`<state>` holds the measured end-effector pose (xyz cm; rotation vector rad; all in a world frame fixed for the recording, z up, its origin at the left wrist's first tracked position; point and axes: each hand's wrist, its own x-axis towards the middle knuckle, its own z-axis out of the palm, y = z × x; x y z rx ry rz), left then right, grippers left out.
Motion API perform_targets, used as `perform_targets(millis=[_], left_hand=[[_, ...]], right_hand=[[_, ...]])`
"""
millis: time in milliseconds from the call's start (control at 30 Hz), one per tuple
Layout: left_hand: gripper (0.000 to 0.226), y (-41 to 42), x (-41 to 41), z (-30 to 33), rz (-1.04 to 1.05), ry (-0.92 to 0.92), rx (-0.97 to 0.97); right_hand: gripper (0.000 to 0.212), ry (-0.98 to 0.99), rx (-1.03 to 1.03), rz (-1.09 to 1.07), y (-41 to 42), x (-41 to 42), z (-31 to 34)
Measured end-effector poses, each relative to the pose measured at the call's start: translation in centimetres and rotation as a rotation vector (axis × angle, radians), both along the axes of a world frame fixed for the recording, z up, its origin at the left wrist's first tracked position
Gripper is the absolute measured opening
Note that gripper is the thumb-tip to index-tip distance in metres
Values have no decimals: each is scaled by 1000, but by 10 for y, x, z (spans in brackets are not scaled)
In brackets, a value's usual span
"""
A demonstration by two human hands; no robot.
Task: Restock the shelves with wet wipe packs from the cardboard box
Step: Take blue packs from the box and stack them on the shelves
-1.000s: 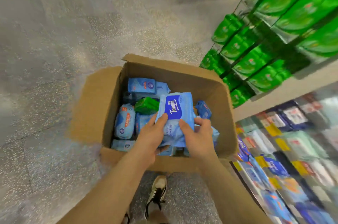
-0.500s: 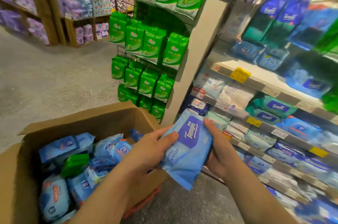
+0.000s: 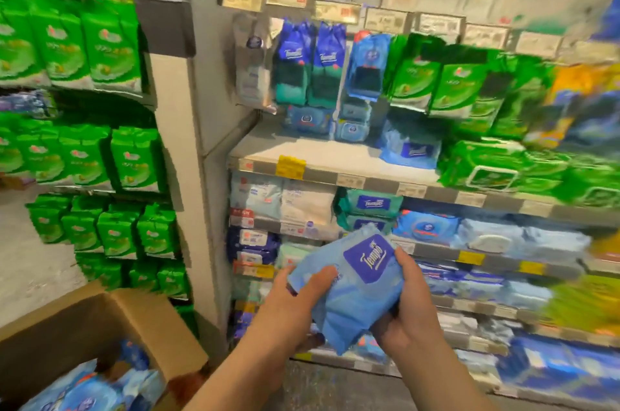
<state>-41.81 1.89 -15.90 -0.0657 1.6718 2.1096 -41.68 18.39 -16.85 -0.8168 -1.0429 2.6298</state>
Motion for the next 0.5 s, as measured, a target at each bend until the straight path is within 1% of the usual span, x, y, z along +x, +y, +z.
perform_targets(millis=[100,133,167,200,233,267,300,367,400,467,500], left_hand=[[69,56,-4,2,68,-71,-42],[72,72,-5,2,92,-72,-51],[77,84,-4,3,98,-54,-67],[88,94,-6,3,102,-13,-95],[99,103,-10,0,105,37,-132],[106,110,-14,-2,95,78,-169],[101,116,-18,-3,62,109,-198],[72,128,-23,3,-6,162,-210],[64,134,-29,2,-29,201,-230],[68,145,-44,2,-70,278,-298],[66,149,-52,1,-72,299,-312]], right_hand=[[90,36,-13,-139,50,-8,-2],[93,45,-22,-173,64,-11,-4],[91,46,-28,-208,74,-12,-1],[86,47,-30,-239,83,-13,2],[80,63,-34,-271,92,-15,4],[72,78,-40,-299,102,-19,3],[64,86,-38,-322,110,-23,1],[56,101,-22,-348,121,-31,-1],[54,100,-11,-343,124,-34,-1],[53,78,5,-315,132,-42,-4],[54,63,5,-301,136,-46,-6]])
